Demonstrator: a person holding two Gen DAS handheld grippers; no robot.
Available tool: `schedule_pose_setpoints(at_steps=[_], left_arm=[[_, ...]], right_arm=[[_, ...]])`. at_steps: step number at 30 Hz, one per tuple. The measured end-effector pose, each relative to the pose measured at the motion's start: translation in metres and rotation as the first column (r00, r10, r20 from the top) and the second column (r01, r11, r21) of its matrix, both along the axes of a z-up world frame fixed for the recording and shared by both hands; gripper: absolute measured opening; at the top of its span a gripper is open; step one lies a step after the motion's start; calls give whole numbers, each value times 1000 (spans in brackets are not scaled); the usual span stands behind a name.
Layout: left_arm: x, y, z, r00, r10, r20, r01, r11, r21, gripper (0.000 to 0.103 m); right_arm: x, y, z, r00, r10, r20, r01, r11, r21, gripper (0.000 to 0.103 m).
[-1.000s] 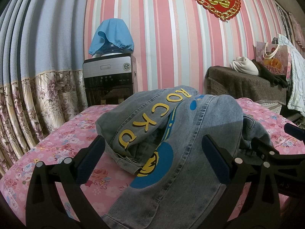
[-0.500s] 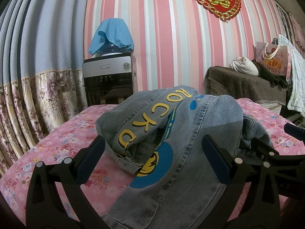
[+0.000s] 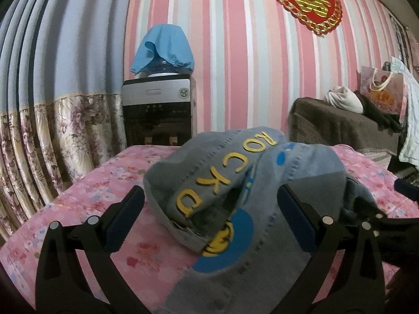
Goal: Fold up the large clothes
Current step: 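Grasp the denim jacket with the left gripper while the right gripper grasps it too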
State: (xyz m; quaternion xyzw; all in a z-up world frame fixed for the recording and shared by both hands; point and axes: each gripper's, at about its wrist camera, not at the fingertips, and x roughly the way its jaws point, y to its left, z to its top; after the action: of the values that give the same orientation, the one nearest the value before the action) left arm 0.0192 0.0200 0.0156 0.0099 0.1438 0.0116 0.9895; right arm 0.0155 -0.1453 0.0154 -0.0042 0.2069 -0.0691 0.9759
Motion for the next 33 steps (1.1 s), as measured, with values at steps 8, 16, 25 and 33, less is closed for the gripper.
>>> schedule_pose_setpoints(at_steps=[8, 16, 25, 33], left_arm=[[33, 23, 20, 1000, 9, -10, -9, 999, 35, 100], [78, 51, 18, 996, -30, -79, 34, 999, 42, 100], [108, 63, -3, 976, -112, -188, 117, 993, 16, 100], [118, 36, -23, 946, -191, -262, 220, 972, 82, 82]], right_arm=[[32, -12, 17, 1000, -3, -24, 3, 1000, -19, 101], [73, -30, 14, 986, 79, -144, -68, 994, 81, 101], [93, -28, 5, 970, 142, -198, -125, 987, 97, 100], [103, -18, -4, 939, 242, -243, -217, 968, 125, 39]])
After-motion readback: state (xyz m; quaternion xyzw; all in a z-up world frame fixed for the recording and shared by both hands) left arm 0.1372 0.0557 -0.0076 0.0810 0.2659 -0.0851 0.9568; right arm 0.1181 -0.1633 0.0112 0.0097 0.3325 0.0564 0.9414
